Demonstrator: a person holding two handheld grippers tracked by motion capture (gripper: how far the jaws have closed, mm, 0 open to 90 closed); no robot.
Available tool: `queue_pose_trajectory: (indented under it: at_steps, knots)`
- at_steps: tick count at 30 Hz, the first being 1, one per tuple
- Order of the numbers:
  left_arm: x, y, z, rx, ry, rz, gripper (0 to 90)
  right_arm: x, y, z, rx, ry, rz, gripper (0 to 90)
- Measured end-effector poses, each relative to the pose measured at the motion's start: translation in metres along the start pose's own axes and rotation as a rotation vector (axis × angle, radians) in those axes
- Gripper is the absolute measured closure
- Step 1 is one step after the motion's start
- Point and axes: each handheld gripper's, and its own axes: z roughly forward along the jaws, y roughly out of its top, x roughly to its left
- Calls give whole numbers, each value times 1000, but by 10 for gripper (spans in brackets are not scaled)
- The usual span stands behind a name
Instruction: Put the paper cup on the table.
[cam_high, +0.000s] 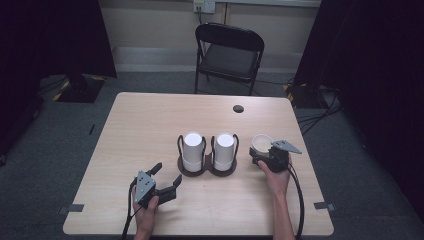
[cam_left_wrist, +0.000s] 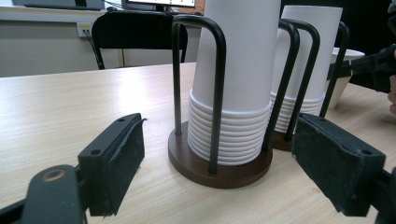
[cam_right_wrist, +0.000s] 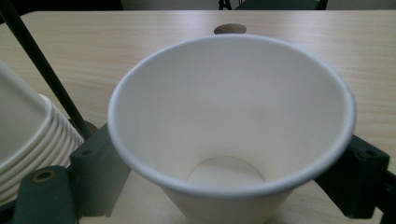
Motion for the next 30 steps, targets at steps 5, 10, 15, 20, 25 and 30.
queue_pose_trajectory:
  at_steps: [5,10,15,20,25,30]
  knots:
    - [0,0,0,0,0,-3,168,1,-1,-3,10,-2,17,136]
    - [0,0,0,0,0,-3,168,1,-5,-7,4,-9,37,136]
    - [0,0,0,-1,2,-1,168,3,-9,-12,9,-43,43,135]
    - [0,0,0,-2,2,-1,168,6,-11,-20,-15,-39,48,139]
    - [0,0,0,-2,4,-1,168,8,-17,-30,-24,-33,66,138]
    - [0,0,0,-2,7,-1,168,12,-23,-40,-38,-37,75,139]
